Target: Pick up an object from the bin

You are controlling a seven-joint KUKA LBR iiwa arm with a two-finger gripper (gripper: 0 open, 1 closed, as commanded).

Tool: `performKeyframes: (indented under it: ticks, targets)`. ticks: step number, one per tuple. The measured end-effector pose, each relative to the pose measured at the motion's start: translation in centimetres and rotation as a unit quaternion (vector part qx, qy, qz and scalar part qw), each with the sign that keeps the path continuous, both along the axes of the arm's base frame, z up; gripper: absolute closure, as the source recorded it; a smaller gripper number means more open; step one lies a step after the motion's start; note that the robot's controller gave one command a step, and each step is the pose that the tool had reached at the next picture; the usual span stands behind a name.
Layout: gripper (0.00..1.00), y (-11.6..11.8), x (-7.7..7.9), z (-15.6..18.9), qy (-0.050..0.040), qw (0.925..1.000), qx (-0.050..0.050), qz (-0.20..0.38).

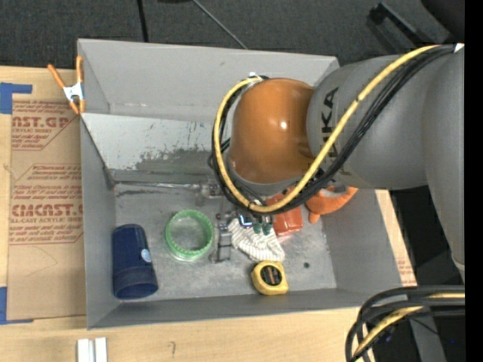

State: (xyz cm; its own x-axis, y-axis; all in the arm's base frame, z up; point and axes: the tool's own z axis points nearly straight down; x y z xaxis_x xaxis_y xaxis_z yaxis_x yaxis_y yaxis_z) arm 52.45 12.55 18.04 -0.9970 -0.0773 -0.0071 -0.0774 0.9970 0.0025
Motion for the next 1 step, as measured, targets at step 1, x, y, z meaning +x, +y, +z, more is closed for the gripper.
performKeyframes:
  ticks: [1]
  targets:
    - [0.0,-0.8,-0.18,-3.17,0.006,0.9998,-0.003,-0.017]
